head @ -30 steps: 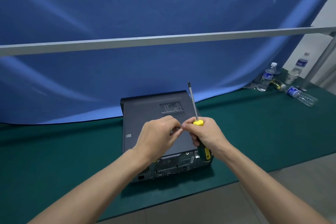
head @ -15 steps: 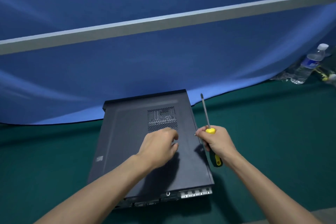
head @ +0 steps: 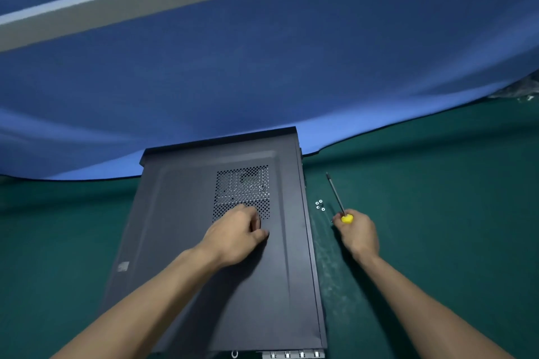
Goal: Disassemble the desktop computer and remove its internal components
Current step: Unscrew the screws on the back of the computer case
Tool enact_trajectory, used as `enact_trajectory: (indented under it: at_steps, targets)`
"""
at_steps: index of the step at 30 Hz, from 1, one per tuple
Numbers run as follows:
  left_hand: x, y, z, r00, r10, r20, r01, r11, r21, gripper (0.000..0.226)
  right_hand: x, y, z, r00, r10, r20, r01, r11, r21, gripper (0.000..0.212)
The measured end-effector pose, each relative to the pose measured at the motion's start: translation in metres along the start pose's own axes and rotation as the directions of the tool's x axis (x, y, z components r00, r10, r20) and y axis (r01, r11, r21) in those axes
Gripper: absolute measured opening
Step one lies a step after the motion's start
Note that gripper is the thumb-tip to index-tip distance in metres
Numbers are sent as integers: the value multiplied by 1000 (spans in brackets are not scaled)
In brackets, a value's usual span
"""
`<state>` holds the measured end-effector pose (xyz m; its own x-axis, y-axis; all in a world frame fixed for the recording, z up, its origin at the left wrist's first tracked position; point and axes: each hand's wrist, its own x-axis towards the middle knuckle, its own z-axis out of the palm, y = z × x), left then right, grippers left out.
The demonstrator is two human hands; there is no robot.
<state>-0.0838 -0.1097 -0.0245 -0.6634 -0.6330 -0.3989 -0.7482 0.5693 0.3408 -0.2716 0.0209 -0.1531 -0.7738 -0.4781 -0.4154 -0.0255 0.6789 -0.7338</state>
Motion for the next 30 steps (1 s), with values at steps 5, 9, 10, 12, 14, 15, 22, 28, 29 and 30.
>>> enact_trajectory:
  at_steps: [5, 9, 10, 12, 14, 15, 22, 28, 29, 30]
  targets:
    - [0, -2, 2, 999, 9, 30, -8, 1000, -27, 25, 16, -5, 14, 999, -19, -29, 15, 991, -136, 18]
    - [2, -1, 1, 999, -4, 36, 6, 999, -41, 25, 18, -7, 22, 997, -72, 40, 79, 969, -234, 22]
    - [1, -1, 1, 999, -4, 37, 6, 999, -44, 25, 18, -7, 23, 997, -70, 45, 79, 966, -244, 21]
    - [1, 0, 1, 999, -6, 33, 8, 999, -48, 25, 21, -7, 23, 997, -46, 61, 60, 964, -260, 20]
    - [0, 0, 1, 1000, -10, 29, 11, 999, -52, 25, 23, -10, 22, 996, -7, 88, 30, 964, -263, 18]
    - [1, 0, 1, 1000, -10, 28, 11, 999, -53, 25, 23, -11, 21, 995, 11, 104, 16, 967, -253, 17]
    - [1, -2, 3, 1000, 8, 18, -7, 998, -55, 25, 17, -12, 12, 977, 128, 168, -107, 986, -132, 19]
    - [2, -6, 7, 1000, 8, 9, -7, 998, -68, 26, 7, -11, 7, 984, 75, 159, 10, 878, -478, 31]
    - [2, -6, 7, 1000, 6, 7, -5, 997, -75, 26, 5, -12, 7, 984, 60, 167, 30, 870, -492, 31]
    - [2, -6, 7, 1000, 4, 2, -4, 997, -83, 25, 3, -13, 8, 984, 51, 172, 42, 867, -497, 31]
